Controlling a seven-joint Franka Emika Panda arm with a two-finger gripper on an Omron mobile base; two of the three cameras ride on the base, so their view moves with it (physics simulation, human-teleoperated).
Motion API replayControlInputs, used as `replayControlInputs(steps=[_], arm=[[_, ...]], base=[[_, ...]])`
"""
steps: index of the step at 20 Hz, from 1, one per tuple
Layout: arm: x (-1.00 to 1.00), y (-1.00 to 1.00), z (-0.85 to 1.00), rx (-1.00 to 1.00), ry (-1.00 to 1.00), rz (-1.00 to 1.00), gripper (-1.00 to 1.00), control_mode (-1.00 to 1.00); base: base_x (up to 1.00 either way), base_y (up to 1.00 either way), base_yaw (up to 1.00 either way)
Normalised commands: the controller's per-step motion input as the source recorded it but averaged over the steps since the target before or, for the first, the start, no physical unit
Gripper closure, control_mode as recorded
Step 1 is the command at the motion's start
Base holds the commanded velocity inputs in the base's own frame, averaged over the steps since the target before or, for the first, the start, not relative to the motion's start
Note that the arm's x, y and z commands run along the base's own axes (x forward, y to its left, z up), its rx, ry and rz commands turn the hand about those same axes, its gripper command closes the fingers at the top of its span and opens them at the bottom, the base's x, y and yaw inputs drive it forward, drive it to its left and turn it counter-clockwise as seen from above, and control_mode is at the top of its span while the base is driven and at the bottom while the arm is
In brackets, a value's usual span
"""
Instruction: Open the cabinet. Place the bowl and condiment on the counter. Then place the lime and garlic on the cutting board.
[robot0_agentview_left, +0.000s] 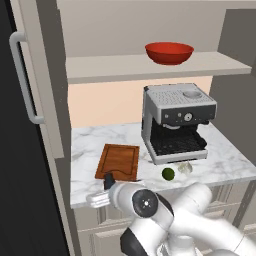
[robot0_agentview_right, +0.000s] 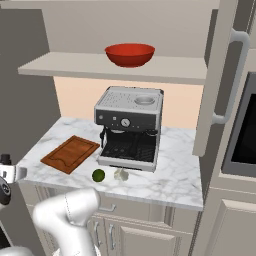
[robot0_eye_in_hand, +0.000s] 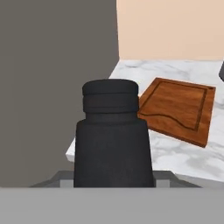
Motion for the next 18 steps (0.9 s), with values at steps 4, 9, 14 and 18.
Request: replayControlInputs(steps=[4, 9, 14, 18], arm=[[0.00, -0.43, -0.22, 0.12, -0.08, 0.00, 1.00, -1.00], [0.17, -0.23, -0.26, 0.09, -0.06, 0.00, 1.00, -1.00], [0.28, 0.00, -0.23, 0.09, -0.25, 0.00, 1.00, -1.00], [0.24, 0.00, -0.36, 0.06, -0.21, 0.00, 1.00, -1.00]], base=[[0.00, 0.00, 0.00], [0.00, 0.00, 0.00], [0.00, 0.00, 0.00], [0.00, 0.00, 0.00]])
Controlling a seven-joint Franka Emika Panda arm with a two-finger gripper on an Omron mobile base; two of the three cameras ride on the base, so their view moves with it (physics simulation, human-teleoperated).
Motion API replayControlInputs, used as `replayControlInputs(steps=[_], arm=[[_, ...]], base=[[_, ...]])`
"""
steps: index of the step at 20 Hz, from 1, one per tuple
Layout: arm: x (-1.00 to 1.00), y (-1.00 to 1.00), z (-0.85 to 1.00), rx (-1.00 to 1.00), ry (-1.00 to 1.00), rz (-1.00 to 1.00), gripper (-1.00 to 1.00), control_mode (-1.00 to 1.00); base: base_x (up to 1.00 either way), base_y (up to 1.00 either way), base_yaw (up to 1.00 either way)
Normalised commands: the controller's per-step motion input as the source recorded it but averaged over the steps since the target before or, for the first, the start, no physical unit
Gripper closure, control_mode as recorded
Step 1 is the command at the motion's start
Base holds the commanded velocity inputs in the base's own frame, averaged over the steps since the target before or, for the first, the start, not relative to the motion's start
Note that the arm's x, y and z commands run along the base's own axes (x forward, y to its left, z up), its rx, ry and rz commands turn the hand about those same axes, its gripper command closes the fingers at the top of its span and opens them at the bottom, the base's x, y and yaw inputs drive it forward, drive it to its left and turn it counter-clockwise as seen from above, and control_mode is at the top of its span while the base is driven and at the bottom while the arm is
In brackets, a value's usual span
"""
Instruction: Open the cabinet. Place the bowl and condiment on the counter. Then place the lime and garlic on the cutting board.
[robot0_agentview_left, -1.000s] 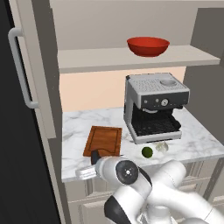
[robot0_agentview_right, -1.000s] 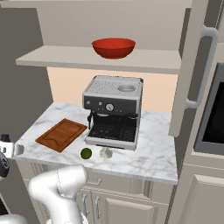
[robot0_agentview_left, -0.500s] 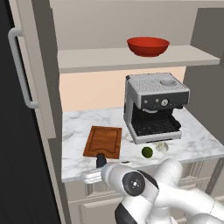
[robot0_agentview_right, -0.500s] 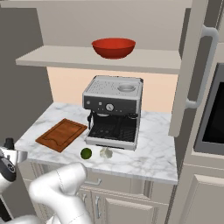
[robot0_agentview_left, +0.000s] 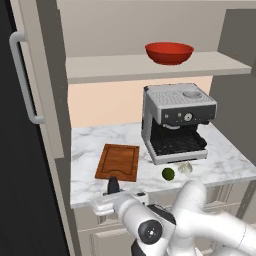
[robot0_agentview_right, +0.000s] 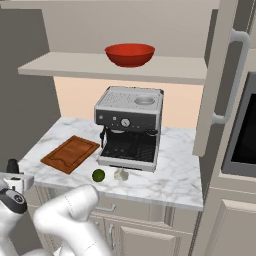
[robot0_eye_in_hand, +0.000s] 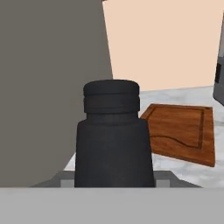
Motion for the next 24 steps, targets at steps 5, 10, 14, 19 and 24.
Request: replayControlInputs(steps=[5, 10, 14, 19, 24], arm=[[0.24, 0.00, -0.16, 0.08, -0.04, 0.00, 1.00, -1.00], [0.28, -0.11, 0.14, 0.21, -0.07, 0.00, 1.00, -1.00], [0.09, -0.28, 0.13, 0.20, -0.11, 0.00, 1.00, -1.00], [0.23, -0.24, -0.09, 0.04, -0.04, 0.00, 1.00, -1.00], [0.21, -0.08, 0.06, 0.06, -0.02, 0.00, 1.00, -1.00]], base=[[0.00, 0.00, 0.00], [0.00, 0.00, 0.00], [0.00, 0.00, 0.00], [0.00, 0.00, 0.00], [0.00, 0.00, 0.00]])
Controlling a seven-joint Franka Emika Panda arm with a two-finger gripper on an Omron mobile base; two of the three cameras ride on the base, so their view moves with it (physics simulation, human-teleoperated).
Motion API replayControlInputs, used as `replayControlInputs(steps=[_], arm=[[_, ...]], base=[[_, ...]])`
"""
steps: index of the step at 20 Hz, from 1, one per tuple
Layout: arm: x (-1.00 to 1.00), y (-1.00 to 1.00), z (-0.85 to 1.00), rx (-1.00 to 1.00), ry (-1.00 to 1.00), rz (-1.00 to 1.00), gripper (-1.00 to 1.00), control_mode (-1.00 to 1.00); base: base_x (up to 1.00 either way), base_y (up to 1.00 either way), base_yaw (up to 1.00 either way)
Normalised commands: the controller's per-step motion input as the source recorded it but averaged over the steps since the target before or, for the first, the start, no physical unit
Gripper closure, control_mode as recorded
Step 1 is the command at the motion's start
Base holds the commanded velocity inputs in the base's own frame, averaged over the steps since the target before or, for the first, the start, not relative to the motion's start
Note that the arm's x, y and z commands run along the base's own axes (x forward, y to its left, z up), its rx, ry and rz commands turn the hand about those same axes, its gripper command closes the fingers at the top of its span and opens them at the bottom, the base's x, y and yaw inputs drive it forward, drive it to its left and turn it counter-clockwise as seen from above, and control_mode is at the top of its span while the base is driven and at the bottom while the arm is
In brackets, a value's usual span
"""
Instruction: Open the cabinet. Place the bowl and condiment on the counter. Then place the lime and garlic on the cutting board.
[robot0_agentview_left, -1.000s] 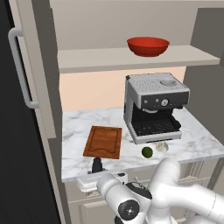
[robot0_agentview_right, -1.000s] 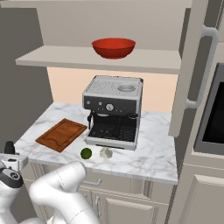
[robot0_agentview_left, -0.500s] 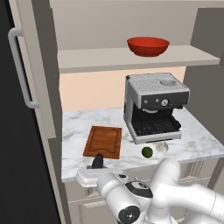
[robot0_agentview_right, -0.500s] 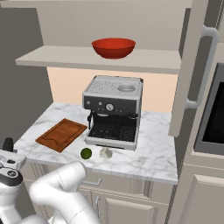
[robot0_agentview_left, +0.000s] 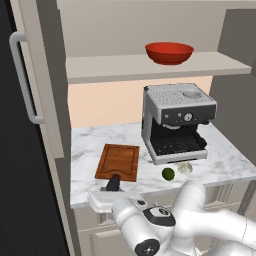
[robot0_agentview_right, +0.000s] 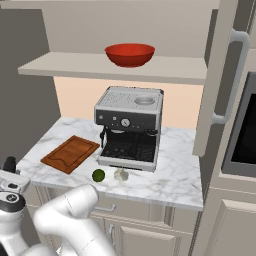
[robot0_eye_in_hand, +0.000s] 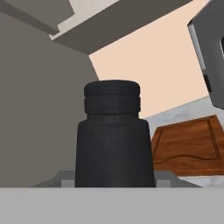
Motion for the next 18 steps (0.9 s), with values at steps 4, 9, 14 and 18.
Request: replayControlInputs(steps=[4, 9, 14, 18], arm=[[0.46, 0.00, 0.00, 0.00, 0.00, 0.00, 1.00, -1.00], [0.65, -0.07, -0.26, 0.00, 0.00, -0.01, 1.00, -1.00], [0.50, -0.01, -0.62, -0.05, 0.00, 0.00, 1.00, -1.00], [0.33, -0.02, -0.39, -0.02, 0.00, 0.00, 1.00, -1.00]], base=[[0.00, 0.00, 0.00], [0.00, 0.00, 0.00], [0.00, 0.00, 0.00], [0.00, 0.00, 0.00]])
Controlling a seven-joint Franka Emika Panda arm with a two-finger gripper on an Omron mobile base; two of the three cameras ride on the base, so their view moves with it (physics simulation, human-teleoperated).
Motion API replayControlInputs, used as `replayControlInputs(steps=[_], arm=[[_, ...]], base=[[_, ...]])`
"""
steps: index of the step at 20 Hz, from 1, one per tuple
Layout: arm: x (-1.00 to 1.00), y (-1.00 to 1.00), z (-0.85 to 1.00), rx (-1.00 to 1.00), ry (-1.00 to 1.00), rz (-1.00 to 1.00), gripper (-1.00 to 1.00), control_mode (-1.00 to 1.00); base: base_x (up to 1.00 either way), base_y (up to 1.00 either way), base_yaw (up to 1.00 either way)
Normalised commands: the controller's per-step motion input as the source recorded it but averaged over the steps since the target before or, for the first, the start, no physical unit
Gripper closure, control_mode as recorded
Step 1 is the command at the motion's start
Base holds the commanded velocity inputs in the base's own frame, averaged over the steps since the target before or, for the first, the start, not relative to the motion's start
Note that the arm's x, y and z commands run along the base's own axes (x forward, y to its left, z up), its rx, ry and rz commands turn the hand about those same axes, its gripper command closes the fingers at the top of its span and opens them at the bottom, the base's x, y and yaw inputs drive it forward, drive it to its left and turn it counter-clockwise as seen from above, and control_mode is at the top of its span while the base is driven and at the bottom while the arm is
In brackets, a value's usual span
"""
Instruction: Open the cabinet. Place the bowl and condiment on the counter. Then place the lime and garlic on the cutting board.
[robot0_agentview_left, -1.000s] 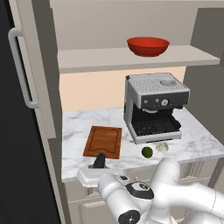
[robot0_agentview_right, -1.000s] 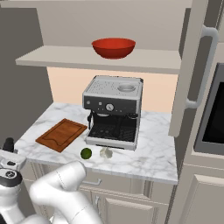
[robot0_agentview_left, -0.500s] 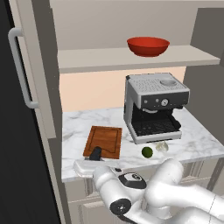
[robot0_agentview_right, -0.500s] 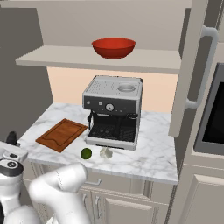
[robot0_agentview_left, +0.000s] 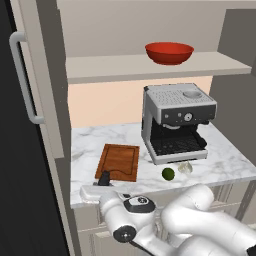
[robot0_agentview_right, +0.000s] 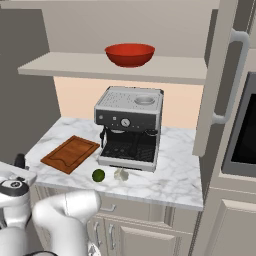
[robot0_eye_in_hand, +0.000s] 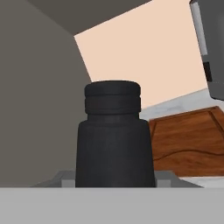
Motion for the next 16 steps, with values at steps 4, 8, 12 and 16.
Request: replayControlInputs(steps=[4, 8, 12, 16], arm=[[0.32, -0.02, -0.16, 0.00, -0.01, 0.00, 1.00, -1.00], [0.31, 0.00, -0.14, 0.00, -0.04, 0.00, 1.00, -1.00], [0.28, 0.01, -0.31, 0.00, -0.04, 0.00, 1.00, -1.00], [0.14, 0.09, -0.25, -0.01, -0.01, 0.00, 1.00, -1.00]], base=[[0.00, 0.00, 0.00], [0.00, 0.00, 0.00], [0.00, 0.00, 0.00], [0.00, 0.00, 0.00]])
